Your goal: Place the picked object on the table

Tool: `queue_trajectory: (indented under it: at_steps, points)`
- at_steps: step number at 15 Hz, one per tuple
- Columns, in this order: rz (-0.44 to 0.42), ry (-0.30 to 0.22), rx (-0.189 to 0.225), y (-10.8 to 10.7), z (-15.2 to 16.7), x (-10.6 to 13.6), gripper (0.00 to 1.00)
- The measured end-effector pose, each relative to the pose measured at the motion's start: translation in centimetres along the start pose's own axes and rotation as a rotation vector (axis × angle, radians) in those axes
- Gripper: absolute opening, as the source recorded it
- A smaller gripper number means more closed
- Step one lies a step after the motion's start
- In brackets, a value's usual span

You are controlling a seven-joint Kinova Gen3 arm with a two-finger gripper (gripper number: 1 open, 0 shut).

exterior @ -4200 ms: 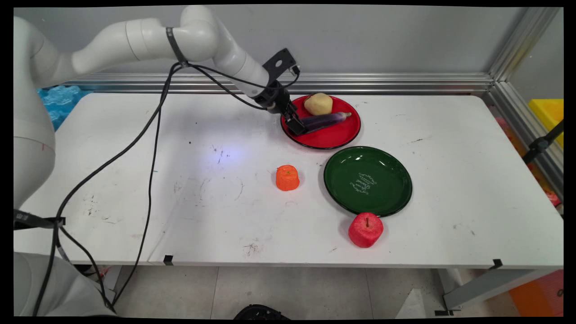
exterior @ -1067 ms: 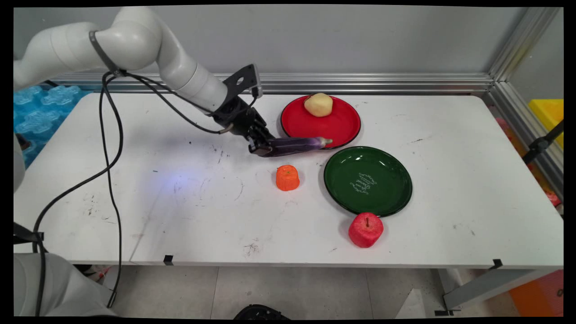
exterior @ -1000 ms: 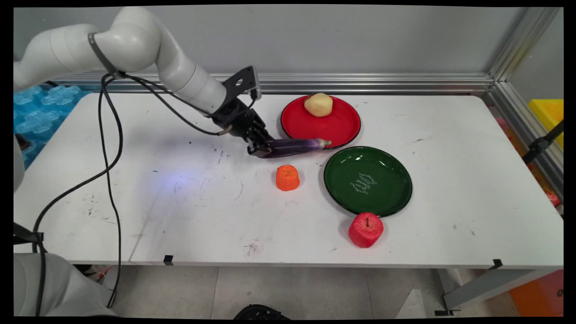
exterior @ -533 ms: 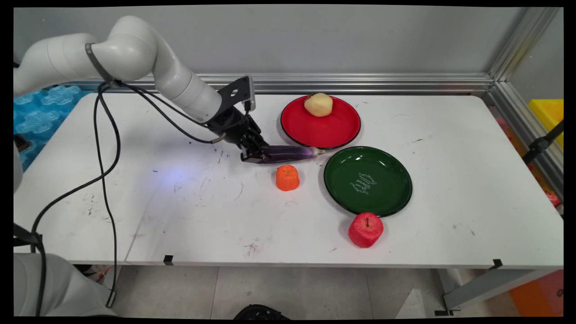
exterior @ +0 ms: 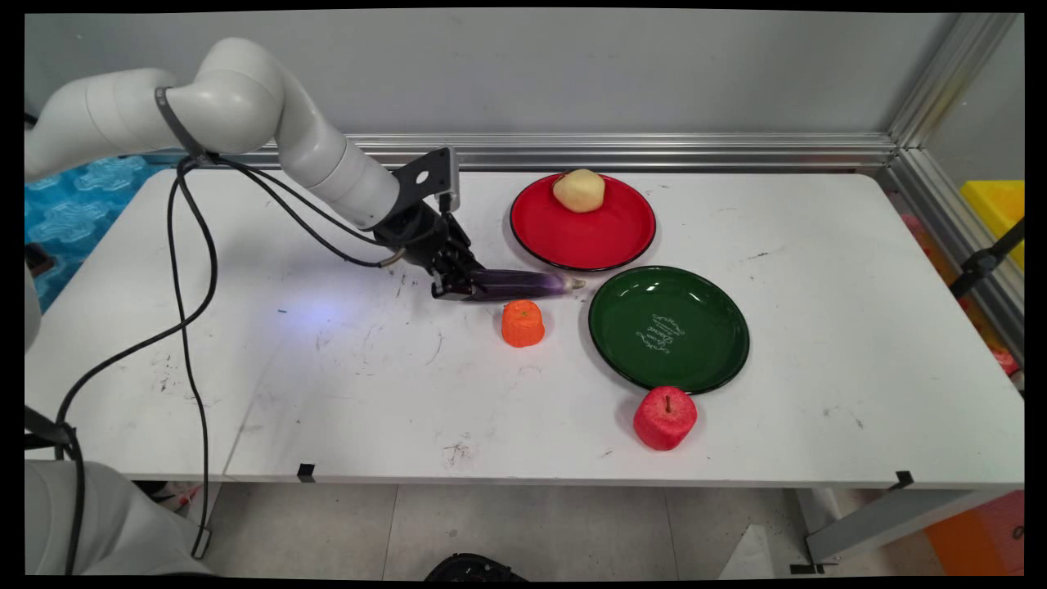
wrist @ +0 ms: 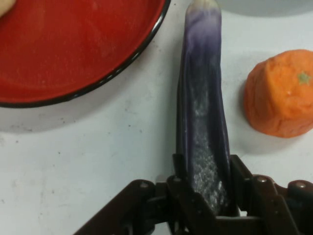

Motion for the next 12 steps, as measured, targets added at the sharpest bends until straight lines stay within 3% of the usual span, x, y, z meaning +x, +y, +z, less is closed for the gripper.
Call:
queue_trajectory:
  at_steps: [7,8,12]
  points:
    - [0.018,0.000,-0.002,0.10,0.30,-0.31,0.00]
    - [0.018,0.000,-0.002,0.11,0.33,-0.31,1.00]
    - [0.010,0.004,0.003,0.04,0.45,-0.23,1.00]
